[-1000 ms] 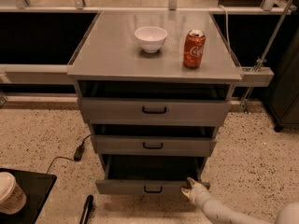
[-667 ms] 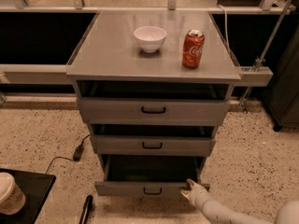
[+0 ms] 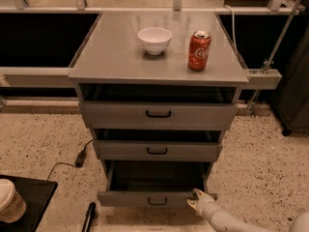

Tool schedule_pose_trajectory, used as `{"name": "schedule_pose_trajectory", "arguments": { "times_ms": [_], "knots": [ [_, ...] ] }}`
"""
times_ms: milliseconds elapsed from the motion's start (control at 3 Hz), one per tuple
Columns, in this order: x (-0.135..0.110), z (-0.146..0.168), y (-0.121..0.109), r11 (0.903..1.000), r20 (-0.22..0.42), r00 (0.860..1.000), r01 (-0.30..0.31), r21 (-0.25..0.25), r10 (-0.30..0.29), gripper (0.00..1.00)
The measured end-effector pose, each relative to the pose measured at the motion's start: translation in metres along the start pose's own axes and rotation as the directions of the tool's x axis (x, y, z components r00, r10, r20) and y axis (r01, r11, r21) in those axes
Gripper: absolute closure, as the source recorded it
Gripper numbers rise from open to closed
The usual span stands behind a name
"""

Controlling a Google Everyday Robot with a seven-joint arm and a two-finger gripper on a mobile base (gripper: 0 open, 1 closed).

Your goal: Open bottom drawer

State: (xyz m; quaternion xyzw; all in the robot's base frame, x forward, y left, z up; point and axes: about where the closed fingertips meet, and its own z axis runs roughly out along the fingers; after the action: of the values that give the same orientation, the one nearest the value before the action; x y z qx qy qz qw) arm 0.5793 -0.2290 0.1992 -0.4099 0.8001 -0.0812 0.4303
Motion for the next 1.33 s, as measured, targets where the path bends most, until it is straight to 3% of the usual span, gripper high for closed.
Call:
{"name": "schedule_pose_trajectory", "arguments": {
  "times_ms": [667, 1333],
  "knots": [
    [0.003, -0.011, 0.006, 1.0, 0.004, 1.0, -0.004, 0.001, 0.004, 1.0],
    [0.023, -0.052, 0.035, 0.9998, 0.028, 0.999, -0.019, 0.011, 0.019, 1.0]
  ]
}}
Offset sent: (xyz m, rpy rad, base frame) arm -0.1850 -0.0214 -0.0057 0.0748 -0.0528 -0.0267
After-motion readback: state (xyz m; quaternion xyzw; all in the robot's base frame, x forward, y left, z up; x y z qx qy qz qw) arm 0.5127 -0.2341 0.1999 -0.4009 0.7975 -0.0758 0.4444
